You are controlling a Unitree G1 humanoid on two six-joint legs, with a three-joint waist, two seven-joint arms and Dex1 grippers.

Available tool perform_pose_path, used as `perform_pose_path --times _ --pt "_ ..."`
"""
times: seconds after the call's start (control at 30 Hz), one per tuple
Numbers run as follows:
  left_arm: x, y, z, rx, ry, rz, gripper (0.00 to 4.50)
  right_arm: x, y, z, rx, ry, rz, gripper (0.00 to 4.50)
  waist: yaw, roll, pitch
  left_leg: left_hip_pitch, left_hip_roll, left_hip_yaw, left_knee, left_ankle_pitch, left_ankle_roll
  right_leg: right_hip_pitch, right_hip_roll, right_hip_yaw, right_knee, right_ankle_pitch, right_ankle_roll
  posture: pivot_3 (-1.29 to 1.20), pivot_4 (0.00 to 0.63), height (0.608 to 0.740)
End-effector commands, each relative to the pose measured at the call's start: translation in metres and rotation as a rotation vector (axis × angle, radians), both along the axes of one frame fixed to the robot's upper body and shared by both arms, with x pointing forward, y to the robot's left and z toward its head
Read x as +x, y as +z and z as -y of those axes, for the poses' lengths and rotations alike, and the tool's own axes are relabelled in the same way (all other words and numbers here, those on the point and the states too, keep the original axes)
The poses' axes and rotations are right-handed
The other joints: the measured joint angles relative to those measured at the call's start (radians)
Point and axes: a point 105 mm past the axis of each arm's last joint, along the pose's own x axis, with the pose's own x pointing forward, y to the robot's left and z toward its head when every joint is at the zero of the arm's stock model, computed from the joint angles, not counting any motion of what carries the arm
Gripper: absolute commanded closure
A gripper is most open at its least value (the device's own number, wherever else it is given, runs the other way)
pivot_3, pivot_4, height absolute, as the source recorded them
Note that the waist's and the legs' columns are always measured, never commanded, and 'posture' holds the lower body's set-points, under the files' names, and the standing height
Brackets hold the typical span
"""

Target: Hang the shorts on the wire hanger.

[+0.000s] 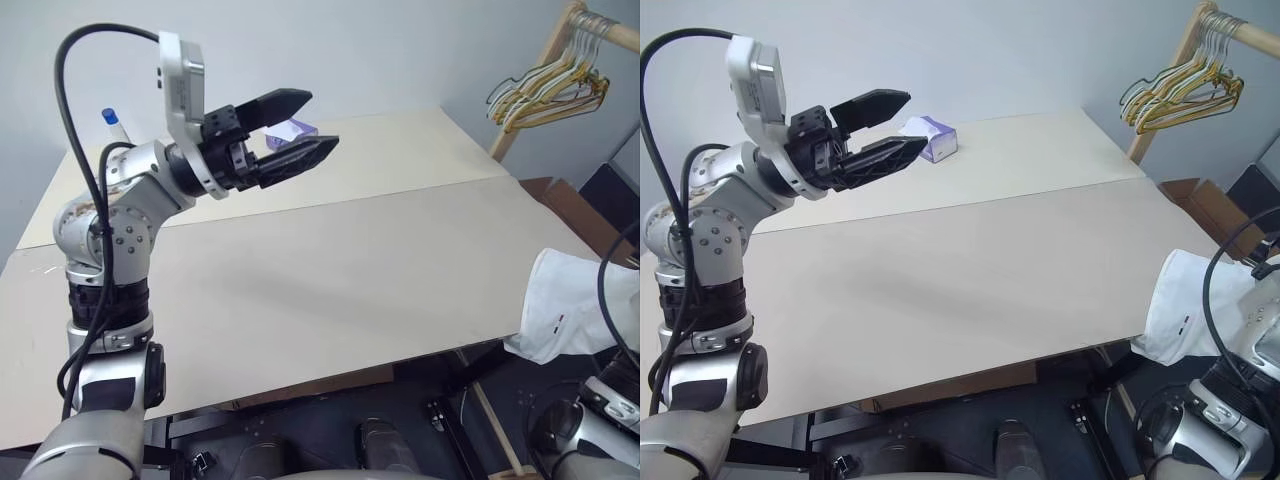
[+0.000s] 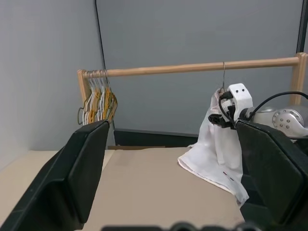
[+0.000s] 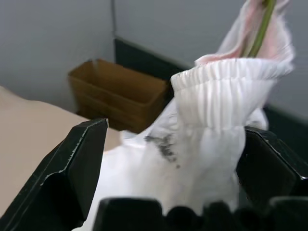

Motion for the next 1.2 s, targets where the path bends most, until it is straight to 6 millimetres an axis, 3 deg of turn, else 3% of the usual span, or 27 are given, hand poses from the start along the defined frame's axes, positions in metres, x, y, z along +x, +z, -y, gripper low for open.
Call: perform_pose_path --times 0.03,0.3,0.37,0.47,0.53,0.63,0.77,0.87,0.97,1.2 --pt "-0.005 0.008 0.000 -0.003 -0.006 0.052 0.00 -0.004 0.039 -0.019 -0.285 -0.028 0.072 0.04 -0.001 0.000 0.000 0.000 0.000 0.000 0.000 0.000 0.000 0.000 0.000 0.000 0.000 0.000 0.000 -0.04 0.031 0.740" --pt "-0.005 0.005 0.001 0.010 0.000 0.060 0.00 0.004 0.061 -0.072 -0.620 0.075 0.184 0.04 -0.004 0.000 0.000 0.001 0.000 0.000 0.000 0.001 -0.002 0.000 0.001 0.001 0.001 -0.003 0.005 -0.03 0.024 0.740" --pt "-0.004 0.003 -0.001 0.014 0.021 0.064 0.00 0.013 0.070 -0.090 -0.676 0.194 0.247 0.04 -0.002 0.000 0.000 0.001 0.000 0.000 0.000 0.001 -0.002 0.000 0.001 0.001 0.001 -0.003 0.004 -0.01 0.023 0.740" --pt "-0.001 -0.005 -0.007 0.021 0.090 0.091 0.00 0.037 0.077 -0.123 -0.667 0.502 0.305 0.04 -0.003 0.000 0.000 0.001 0.000 0.000 0.000 0.001 -0.002 0.000 0.001 0.001 0.001 -0.002 0.004 0.00 0.020 0.740" --pt "0.003 -0.021 -0.014 0.076 0.149 0.104 0.00 0.059 0.079 -0.152 -0.588 0.850 0.308 0.04 -0.005 0.000 0.000 0.001 0.000 0.000 0.000 0.001 -0.001 0.000 0.001 0.001 0.001 0.000 0.001 0.02 0.018 0.740" --pt "0.004 -0.042 -0.024 0.149 0.201 0.103 0.00 0.074 0.081 -0.186 -0.534 1.207 0.259 0.04 -0.001 0.000 0.000 0.003 0.002 0.000 0.000 0.001 -0.001 0.002 0.002 0.001 0.000 0.001 -0.001 0.04 0.015 0.740" --pt "0.002 -0.067 -0.037 0.238 0.286 0.099 0.00 0.077 0.078 -0.236 -0.515 1.658 0.154 0.04 0.015 0.000 0.000 0.002 0.003 -0.001 0.000 0.000 0.000 0.001 0.003 -0.001 0.000 0.001 -0.001 0.09 0.013 0.740" --pt "0.000 -0.084 -0.048 0.314 0.347 0.091 0.00 0.070 0.063 -0.262 -0.502 1.922 0.035 0.04 0.034 -0.001 0.000 0.001 0.003 -0.001 -0.001 0.000 0.000 0.001 0.003 -0.003 -0.001 0.001 -0.002 0.12 0.014 0.740" --pt "-0.008 -0.099 -0.059 0.372 0.371 0.069 0.00 0.067 0.045 -0.275 -0.482 2.077 -0.074 0.04 0.060 -0.001 0.000 0.000 0.003 -0.001 -0.001 0.000 0.000 0.000 0.003 -0.003 -0.002 0.001 -0.002 0.14 0.017 0.740" --pt "-0.019 -0.108 -0.066 0.410 0.398 0.052 0.00 0.077 0.040 -0.278 -0.460 2.083 -0.073 0.04 0.118 -0.001 0.000 -0.001 0.003 0.000 0.000 0.000 0.000 -0.001 0.000 -0.005 -0.001 0.001 -0.002 0.17 0.024 0.740"
